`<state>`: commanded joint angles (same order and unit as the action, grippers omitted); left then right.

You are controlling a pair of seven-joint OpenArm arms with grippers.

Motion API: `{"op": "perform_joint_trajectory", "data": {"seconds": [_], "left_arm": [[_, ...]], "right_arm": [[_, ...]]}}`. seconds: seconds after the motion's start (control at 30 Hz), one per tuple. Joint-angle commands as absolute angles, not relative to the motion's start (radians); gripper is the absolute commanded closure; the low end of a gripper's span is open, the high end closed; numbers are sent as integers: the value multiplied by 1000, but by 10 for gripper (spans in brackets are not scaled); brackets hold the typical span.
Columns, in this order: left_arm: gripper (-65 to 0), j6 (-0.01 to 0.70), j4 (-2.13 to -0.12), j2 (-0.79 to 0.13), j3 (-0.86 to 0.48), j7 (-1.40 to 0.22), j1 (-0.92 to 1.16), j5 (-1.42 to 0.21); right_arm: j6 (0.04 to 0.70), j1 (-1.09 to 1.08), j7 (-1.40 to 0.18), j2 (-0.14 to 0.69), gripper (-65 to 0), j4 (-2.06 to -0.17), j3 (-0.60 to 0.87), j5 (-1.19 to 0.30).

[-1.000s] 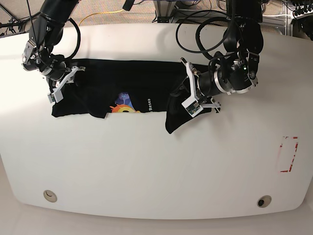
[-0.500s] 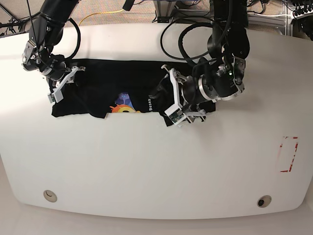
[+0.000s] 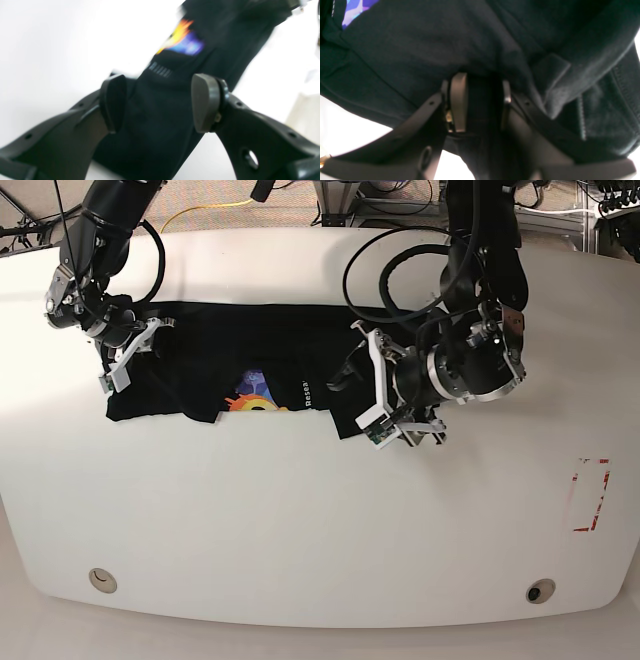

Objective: Fold the T-shirt properly
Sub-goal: 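Fold the shirt end with the left gripper toward the right gripper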

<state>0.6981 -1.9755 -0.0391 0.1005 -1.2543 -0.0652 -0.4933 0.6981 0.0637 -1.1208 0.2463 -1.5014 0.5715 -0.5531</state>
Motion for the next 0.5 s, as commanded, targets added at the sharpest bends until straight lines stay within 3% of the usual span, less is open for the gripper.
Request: {"op": "perform_joint_trajectory", "data": {"seconds": [0.2, 0.37, 0.5], "left_arm": [[-385, 698, -1966, -102, 171, -1234, -28, -493], [-388, 698, -1960, -104, 248, -1234, -28, -484], [-389, 698, -1951, -87, 338, -1233, -35, -375]], "right_arm": [[698, 64, -1121, 246, -166, -1501, 572, -553], [698, 64, -1121, 225, -166, -1501, 573, -553], [698, 64, -1121, 220, -166, -1501, 573, -553]]}}
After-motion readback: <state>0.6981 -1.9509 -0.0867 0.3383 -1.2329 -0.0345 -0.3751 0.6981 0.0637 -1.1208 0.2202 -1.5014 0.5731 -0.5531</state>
